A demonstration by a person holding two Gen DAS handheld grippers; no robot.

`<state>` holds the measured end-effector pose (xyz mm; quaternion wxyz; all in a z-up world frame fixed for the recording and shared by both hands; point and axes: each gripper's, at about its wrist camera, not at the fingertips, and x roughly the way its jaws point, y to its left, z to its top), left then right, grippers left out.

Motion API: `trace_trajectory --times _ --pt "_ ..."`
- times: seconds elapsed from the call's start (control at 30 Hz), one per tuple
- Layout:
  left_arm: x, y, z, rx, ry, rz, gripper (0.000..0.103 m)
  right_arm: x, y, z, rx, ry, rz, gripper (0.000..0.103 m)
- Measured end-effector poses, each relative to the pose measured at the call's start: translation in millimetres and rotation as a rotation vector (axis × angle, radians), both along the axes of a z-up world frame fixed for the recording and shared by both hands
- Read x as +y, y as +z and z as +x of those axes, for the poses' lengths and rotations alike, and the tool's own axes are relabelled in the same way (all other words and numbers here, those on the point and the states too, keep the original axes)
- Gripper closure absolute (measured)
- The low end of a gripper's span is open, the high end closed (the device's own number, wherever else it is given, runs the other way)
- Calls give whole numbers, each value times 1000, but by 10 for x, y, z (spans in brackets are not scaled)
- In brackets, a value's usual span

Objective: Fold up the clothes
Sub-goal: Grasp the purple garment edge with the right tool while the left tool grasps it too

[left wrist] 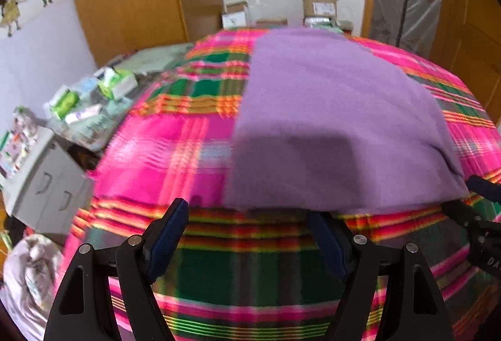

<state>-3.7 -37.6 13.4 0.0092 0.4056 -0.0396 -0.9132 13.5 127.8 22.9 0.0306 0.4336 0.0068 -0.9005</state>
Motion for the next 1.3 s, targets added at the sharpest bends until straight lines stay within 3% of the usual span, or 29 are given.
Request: trace_trajectory --times 0.27,0.33,0.4,0.43,0.5,0.57,0.87,1.03,1.3 --pt "-72 118 -50 98 -18 -83 25 -73 56 -35 34 36 -38 65" --pt "-68 93 -101 89 -46 -62 33 -79 78 -71 45 50 -59 79" --pt "-55 60 -142 62 -73 -31 55 -105 129 -62 81 56 -59 86" --pt "-36 57 -145 58 -90 -22 59 -116 157 -49 97 56 -57 88" --pt "20 56 -142 54 -119 -18 72 -67 244 -19 129 44 -91 88" --pt "100 73 -124 60 -139 -22 76 7 362 23 175 16 -107 89" --pt "548 276 -28 114 -277 49 82 447 907 201 337 -114 -192 90" --pt "893 343 15 110 -379 142 82 693 1264 402 444 -181 -161 91" --pt "1528 400 146 85 -573 235 82 794 1708 540 553 -157 -143 90"
